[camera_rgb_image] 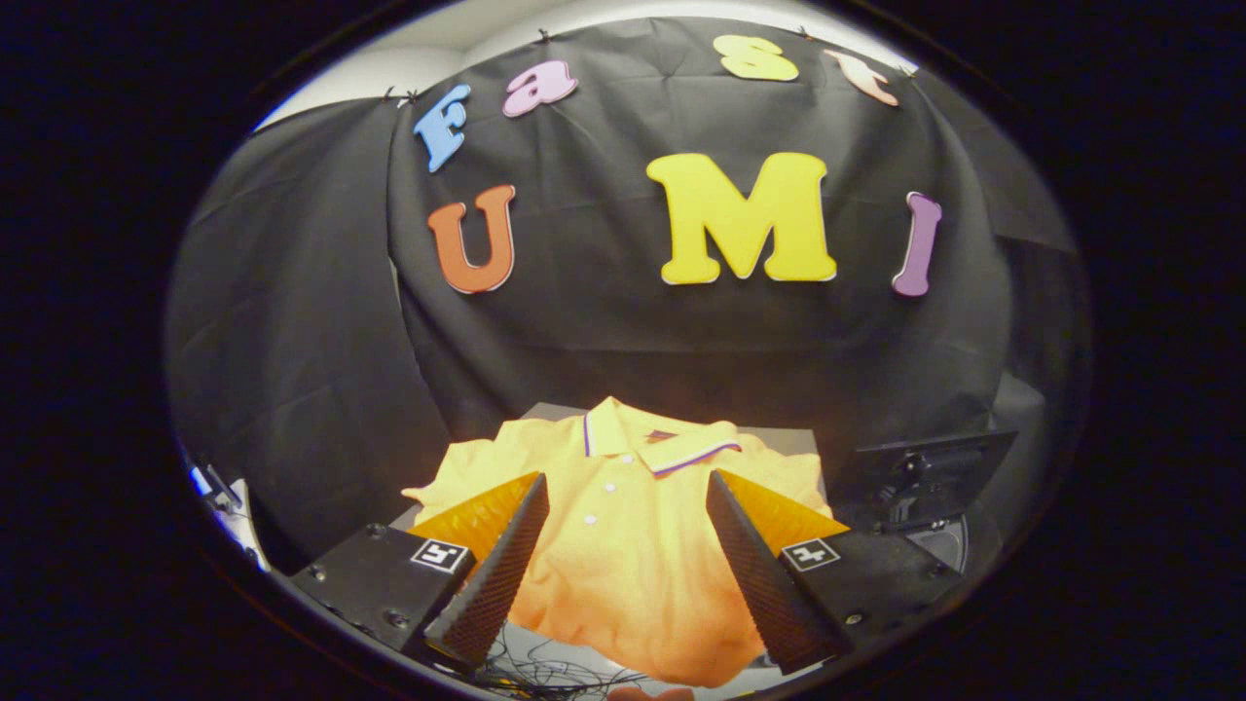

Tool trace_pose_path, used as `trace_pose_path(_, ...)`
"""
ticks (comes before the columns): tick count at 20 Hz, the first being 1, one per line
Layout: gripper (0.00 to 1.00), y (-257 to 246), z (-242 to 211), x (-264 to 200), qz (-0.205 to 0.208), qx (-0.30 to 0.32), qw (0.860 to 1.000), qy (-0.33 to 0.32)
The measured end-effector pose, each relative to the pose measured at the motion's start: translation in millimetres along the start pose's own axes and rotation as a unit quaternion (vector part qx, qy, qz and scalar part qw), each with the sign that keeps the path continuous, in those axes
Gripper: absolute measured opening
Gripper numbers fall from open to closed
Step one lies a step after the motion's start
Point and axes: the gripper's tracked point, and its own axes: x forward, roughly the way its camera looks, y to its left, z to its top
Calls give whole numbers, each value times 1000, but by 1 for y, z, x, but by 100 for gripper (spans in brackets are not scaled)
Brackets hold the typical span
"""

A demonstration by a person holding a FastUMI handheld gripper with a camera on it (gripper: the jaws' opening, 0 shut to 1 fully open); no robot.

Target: Put the clothes into the washing machine and then close the washing machine lid.

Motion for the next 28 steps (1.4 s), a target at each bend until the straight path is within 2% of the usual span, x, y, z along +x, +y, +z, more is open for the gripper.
trace_pose_path(4,100,19,-20,53,-7,-14,998,65)
trace_pose_path(7,100,29,-48,68,2,-11,991,133)
trace_pose_path(10,100,22,-69,75,-9,-27,985,172)
trace_pose_path(20,100,25,-69,82,-2,-41,980,194)
trace_pose_path(23,100,31,-68,81,23,-48,980,192)
trace_pose_path(25,78,36,-67,75,40,-40,981,188)
trace_pose_path(27,24,35,-68,82,50,-12,982,180)
trace_pose_path(28,8,34,-67,85,55,-3,982,181)
